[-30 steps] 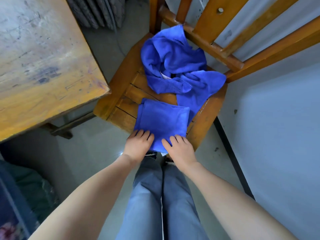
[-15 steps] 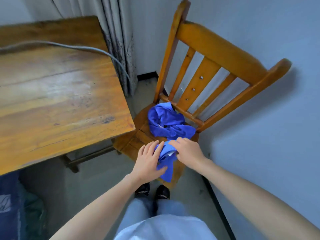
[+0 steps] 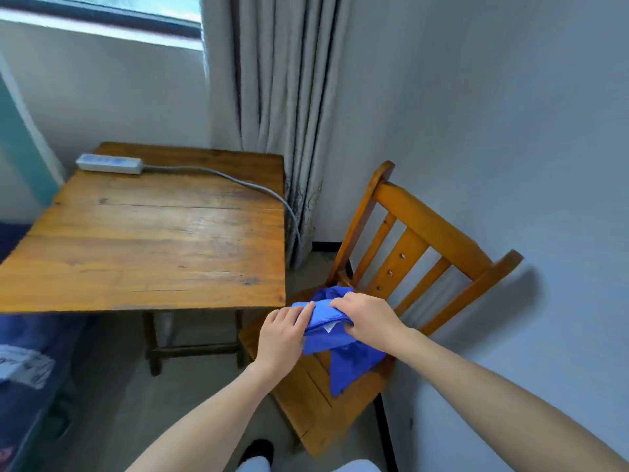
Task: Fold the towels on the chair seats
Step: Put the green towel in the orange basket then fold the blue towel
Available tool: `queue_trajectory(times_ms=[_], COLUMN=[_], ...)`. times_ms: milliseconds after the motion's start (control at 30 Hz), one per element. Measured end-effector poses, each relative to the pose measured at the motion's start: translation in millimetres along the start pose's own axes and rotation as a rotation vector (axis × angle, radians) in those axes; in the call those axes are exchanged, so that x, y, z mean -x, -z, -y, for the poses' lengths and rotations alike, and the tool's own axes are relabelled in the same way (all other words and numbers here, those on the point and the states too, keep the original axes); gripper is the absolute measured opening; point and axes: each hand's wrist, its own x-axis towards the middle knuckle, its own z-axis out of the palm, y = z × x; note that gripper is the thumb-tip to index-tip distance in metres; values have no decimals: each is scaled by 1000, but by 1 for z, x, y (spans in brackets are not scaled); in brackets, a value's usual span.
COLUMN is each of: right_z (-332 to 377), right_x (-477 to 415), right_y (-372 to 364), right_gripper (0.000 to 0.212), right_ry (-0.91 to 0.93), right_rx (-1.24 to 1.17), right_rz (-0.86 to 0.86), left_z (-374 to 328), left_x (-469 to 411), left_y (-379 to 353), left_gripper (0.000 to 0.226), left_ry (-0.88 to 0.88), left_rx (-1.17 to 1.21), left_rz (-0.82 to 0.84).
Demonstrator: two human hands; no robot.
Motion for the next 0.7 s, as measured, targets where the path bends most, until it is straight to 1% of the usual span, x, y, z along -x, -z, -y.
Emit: queue_trajectory(times_ms=[100,167,200,267,367,433,467,567,633,700], right_z=[2,11,17,38,90,117,136,198,247,286], right_x=[9,13,13,6,-7,-18,-21,-30,-35,-38], right_y=[-3,-3,-3,-2,4,4,5,8,10,9], right_gripper=[34,29,32,42,45,47,47,36,37,33], right_ry=[186,352,427,570,765,860,919,1083,1191,1259], right_rx=[96,130,130,148,149,160,154,153,157,147], right_rz=[-76,-134,-176,-269,-348,-413,-444,-509,-524,-552], left_z=[3,3,3,6,14,21,24,33,38,40], left_x=[16,36,45,69,116,140,156,207,246,276], left_y=[22,37,44,66,103,123,135,170,194,216], left_gripper=[80,75,73,69,62,54,49,33,32,37], left_ry=[-80,-77,-59,1,122,172,206,321,425,527], left_rx=[-124,-206,-237,-297,-413,-457,-492,-608,-660,-660], left_rz=[8,10,6,-18,-86,-132,-150,-219,-228,-216])
